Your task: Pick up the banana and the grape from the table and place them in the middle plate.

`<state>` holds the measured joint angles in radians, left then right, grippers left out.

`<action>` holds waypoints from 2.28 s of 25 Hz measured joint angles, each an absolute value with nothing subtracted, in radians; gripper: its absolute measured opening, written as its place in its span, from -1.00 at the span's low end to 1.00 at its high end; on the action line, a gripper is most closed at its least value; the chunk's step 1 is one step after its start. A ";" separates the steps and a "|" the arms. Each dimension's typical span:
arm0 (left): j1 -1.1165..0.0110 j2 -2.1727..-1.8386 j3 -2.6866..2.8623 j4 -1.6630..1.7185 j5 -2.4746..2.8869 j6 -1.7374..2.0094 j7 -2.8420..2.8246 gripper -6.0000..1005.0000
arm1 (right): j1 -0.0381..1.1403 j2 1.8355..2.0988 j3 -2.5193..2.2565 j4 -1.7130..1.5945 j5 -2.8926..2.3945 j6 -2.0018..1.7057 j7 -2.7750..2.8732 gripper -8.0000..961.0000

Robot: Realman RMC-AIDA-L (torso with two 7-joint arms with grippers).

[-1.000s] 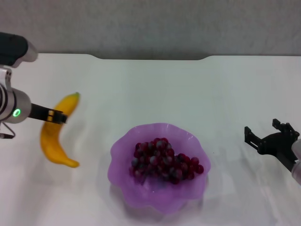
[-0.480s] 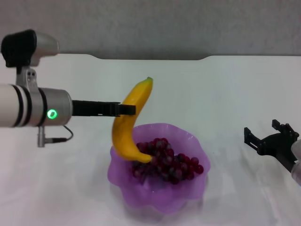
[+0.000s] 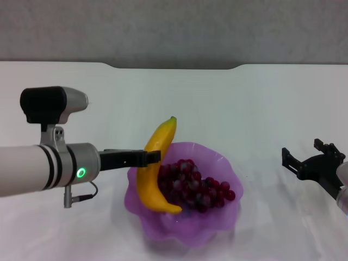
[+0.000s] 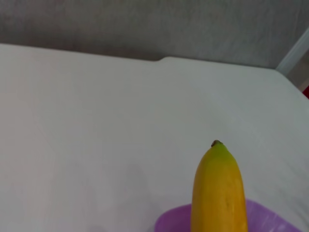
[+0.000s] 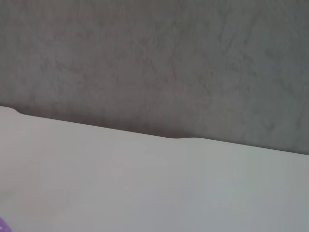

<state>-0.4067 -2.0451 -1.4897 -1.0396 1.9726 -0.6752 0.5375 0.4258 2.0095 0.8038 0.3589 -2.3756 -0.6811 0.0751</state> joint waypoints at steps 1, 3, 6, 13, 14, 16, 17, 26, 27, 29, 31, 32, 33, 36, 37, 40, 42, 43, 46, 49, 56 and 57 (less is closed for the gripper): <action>-0.400 -2.045 -1.485 -1.040 1.973 -0.665 0.539 0.05 | 0.426 2.009 0.804 0.359 -2.375 -0.681 0.075 0.86; -0.389 -2.045 -1.464 -1.035 1.976 -0.628 0.544 0.06 | 0.426 2.009 0.804 0.359 -2.375 -0.681 0.075 0.86; -0.386 -2.044 -1.429 -1.016 1.979 -0.579 0.547 0.06 | 0.426 2.009 0.804 0.359 -2.375 -0.681 0.074 0.86; -0.393 -2.044 -1.415 -1.007 1.974 -0.576 0.546 0.08 | 0.429 2.009 0.804 0.359 -2.376 -0.682 0.074 0.86; -0.393 -2.044 -1.414 -1.013 1.974 -0.580 0.546 0.08 | 0.429 2.009 0.804 0.359 -2.376 -0.683 0.074 0.86; -0.390 -2.044 -1.411 -1.029 1.974 -0.586 0.546 0.08 | 0.429 2.009 0.804 0.359 -2.376 -0.683 0.074 0.86; -0.387 -2.044 -1.409 -1.039 1.974 -0.588 0.546 0.15 | 0.429 2.009 0.804 0.359 -2.376 -0.683 0.074 0.86; -0.277 -2.039 -1.469 -1.210 1.982 -0.559 0.629 0.72 | 0.427 2.009 0.804 0.361 -2.379 -0.684 0.074 0.86; -0.260 -2.040 -1.480 -1.223 1.975 -0.527 0.658 0.77 | 0.427 2.009 0.804 0.363 -2.380 -0.685 0.074 0.86; -0.232 -2.043 -1.480 -1.230 1.965 -0.431 0.724 0.77 | 0.427 2.009 0.803 0.365 -2.380 -0.687 0.074 0.86; -0.214 -2.045 -1.441 -1.210 1.956 -0.272 0.793 0.77 | 0.430 2.009 0.802 0.366 -2.381 -0.687 0.074 0.86; -0.208 -2.045 -1.416 -1.197 1.953 -0.193 0.820 0.77 | 0.431 2.009 0.802 0.367 -2.381 -0.686 0.074 0.86; -0.203 -2.044 -1.374 -1.176 1.953 -0.096 0.835 0.77 | 0.431 2.009 0.802 0.367 -2.382 -0.687 0.074 0.86; -0.202 -2.043 -1.251 -1.105 1.957 0.158 0.844 0.77 | 0.431 2.010 0.802 0.368 -2.382 -0.687 0.074 0.86; -0.206 -2.043 -1.193 -1.065 1.958 0.271 0.839 0.77 | 0.431 2.011 0.801 0.368 -2.382 -0.686 0.074 0.86; -0.236 -2.047 -1.035 -0.925 1.959 0.600 0.783 0.77 | 0.433 2.011 0.797 0.368 -2.382 -0.684 0.074 0.86; -0.272 -2.047 -0.930 -0.805 1.959 0.802 0.686 0.77 | 0.434 2.011 0.792 0.368 -2.381 -0.684 0.074 0.86; -0.289 -2.047 -0.883 -0.745 1.959 0.895 0.608 0.77 | 0.434 2.011 0.790 0.367 -2.380 -0.684 0.074 0.86; -0.322 -2.039 -0.842 -0.619 1.986 1.004 0.331 0.77 | 0.434 2.011 0.790 0.364 -2.380 -0.683 0.074 0.86; -0.357 -2.036 -0.845 -0.470 2.069 1.003 -0.012 0.77 | 0.431 2.011 0.790 0.360 -2.380 -0.684 0.074 0.86; -0.416 -2.038 -0.850 -0.217 2.162 1.000 -0.437 0.77 | 0.432 2.011 0.790 0.364 -2.381 -0.693 0.075 0.86; -0.414 -2.039 -0.849 -0.217 2.162 1.000 -0.422 0.77 | 0.432 2.011 0.790 0.365 -2.382 -0.694 0.075 0.86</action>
